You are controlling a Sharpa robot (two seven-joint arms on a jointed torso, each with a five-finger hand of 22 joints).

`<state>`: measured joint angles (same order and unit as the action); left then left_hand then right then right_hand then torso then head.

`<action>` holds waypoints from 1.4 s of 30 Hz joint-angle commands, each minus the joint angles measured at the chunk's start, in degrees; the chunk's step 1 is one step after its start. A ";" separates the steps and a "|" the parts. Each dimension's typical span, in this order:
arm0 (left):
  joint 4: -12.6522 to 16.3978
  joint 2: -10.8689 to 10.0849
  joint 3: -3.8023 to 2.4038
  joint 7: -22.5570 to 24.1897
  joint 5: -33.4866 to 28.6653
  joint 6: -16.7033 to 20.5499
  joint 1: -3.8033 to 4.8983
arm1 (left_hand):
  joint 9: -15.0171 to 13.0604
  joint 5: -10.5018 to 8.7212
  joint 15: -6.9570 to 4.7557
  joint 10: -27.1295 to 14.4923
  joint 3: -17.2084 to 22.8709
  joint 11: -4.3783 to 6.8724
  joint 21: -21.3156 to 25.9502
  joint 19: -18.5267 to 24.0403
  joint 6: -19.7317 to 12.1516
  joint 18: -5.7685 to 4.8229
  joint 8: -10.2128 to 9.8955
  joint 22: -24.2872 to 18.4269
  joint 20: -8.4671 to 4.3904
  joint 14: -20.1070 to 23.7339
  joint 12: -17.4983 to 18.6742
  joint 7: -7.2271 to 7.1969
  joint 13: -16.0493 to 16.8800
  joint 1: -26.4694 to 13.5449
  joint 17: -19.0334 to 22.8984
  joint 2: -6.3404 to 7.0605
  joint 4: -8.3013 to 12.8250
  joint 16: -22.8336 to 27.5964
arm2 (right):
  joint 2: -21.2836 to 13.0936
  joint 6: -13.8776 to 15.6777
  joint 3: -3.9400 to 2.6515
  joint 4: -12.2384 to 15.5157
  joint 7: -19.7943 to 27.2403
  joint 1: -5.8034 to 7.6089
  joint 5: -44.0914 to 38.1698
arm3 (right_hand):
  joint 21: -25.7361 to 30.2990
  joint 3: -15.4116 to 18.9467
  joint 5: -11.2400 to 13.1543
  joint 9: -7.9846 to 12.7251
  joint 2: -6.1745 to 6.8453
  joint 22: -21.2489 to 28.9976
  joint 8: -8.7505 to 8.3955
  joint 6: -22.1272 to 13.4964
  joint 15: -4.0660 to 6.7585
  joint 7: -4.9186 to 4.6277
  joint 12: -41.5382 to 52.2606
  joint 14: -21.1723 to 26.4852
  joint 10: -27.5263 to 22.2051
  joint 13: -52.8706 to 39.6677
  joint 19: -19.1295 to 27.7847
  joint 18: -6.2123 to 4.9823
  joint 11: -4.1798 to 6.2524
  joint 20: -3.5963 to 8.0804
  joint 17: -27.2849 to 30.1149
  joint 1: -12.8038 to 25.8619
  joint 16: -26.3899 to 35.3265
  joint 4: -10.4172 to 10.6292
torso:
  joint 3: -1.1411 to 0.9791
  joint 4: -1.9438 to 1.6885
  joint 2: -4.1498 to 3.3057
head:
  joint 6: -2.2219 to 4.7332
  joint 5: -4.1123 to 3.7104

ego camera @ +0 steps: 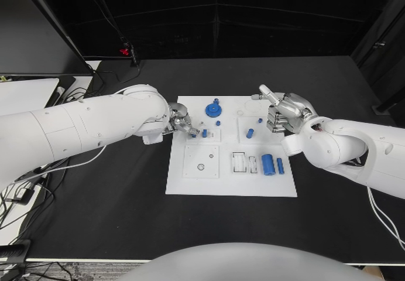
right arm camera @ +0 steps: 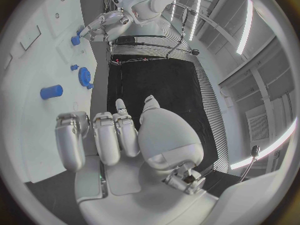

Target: Assemble the parts on the task board

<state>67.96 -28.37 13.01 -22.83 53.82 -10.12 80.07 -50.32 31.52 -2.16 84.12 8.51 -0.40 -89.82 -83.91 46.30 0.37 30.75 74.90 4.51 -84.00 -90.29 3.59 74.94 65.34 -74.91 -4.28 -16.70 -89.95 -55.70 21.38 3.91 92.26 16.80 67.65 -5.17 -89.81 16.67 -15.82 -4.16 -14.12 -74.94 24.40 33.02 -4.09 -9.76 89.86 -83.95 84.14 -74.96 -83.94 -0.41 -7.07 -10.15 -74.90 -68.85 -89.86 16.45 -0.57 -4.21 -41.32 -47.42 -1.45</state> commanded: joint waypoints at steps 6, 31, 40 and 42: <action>-0.58 0.40 0.55 -1.68 0.51 -3.00 -0.74 | 0.23 1.28 -0.17 5.88 2.29 0.15 -0.18 -6.09 0.01 -0.37 0.53 15.10 -0.02 -6.00 0.29 0.03 15.06 2.77 -15.09 -1.04 -0.09 -0.05 | 0.03 -0.50 -0.03 0.09 0.35 0.07 0.00 | -0.19 0.10 -0.17 -0.08 -0.60 -15.06 0.16 -0.53 -0.06 -1.62 0.14 -6.05 5.86 -15.04 -6.06 0.41 -0.17 -0.33 -15.10 -0.18 -0.14 0.16 | 0.01 0.13 -0.04 | -0.04 0.09; -0.48 0.09 0.55 -2.73 0.51 -3.75 -0.74 | 0.26 2.49 -0.17 5.88 5.16 0.06 -0.18 -6.09 -0.03 -0.37 1.03 15.10 -0.06 -6.00 0.29 0.13 15.06 5.83 -15.09 -1.39 0.04 -0.05 | -0.05 -0.40 -0.03 0.15 0.32 0.06 0.00 | -0.19 0.10 -0.17 -0.08 -0.60 -15.06 0.16 -0.53 -0.06 -1.62 0.14 -6.05 5.86 -15.04 -6.06 0.41 -0.17 -0.33 -15.10 -0.18 -0.14 0.16 | -0.02 0.03 -0.02 | -0.51 -0.05; -0.57 -0.10 0.55 -3.45 0.51 -4.19 -0.74 | 0.26 2.52 -0.17 5.88 5.36 0.05 -0.18 -6.09 -0.06 -0.37 1.07 15.10 -0.07 -6.00 0.29 0.15 15.06 6.09 -15.09 -1.30 0.03 -0.05 | -0.09 -0.41 -0.03 0.21 0.32 0.06 0.00 | -0.19 0.10 -0.17 -0.08 -0.60 -15.06 0.16 -0.53 -0.06 -1.62 0.14 -6.05 5.86 -15.04 -6.06 0.41 -0.17 -0.33 -15.10 -0.18 -0.14 0.16 | 0.00 0.04 -0.03 | -0.53 -0.04; -0.60 -0.12 0.55 -3.64 0.51 -4.32 -0.73 | 0.26 2.52 -0.17 5.88 5.36 0.05 -0.18 -6.09 -0.06 -0.37 1.07 15.10 -0.07 -6.00 0.29 0.15 15.06 6.09 -15.09 -1.30 0.03 -0.05 | -0.09 -0.40 -0.03 0.20 0.32 0.06 0.00 | -0.19 0.10 -0.17 -0.08 -0.60 -15.06 0.16 -0.53 -0.06 -1.62 0.14 -6.05 5.86 -15.04 -6.06 0.41 -0.17 -0.33 -15.10 -0.18 -0.14 0.16 | 0.00 0.07 0.00 | -0.55 -0.07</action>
<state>67.64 -28.28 12.86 -22.97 53.51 -11.47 80.23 -50.06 33.80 -2.16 84.12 13.49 -0.40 -89.82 -83.91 46.49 0.38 32.09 74.90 4.51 -84.00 -90.29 3.84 74.93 71.01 -74.90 -5.58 -16.75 -89.95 -55.77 21.38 3.91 92.31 16.78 67.63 -5.17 -89.81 16.67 -15.81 -4.16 -14.12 -74.92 24.40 33.02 -4.09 -9.76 89.86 -83.95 84.14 -74.96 -83.94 -0.41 -7.07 -10.15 -74.90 -68.85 -89.86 16.45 -0.58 -4.19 -41.34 -47.97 -1.47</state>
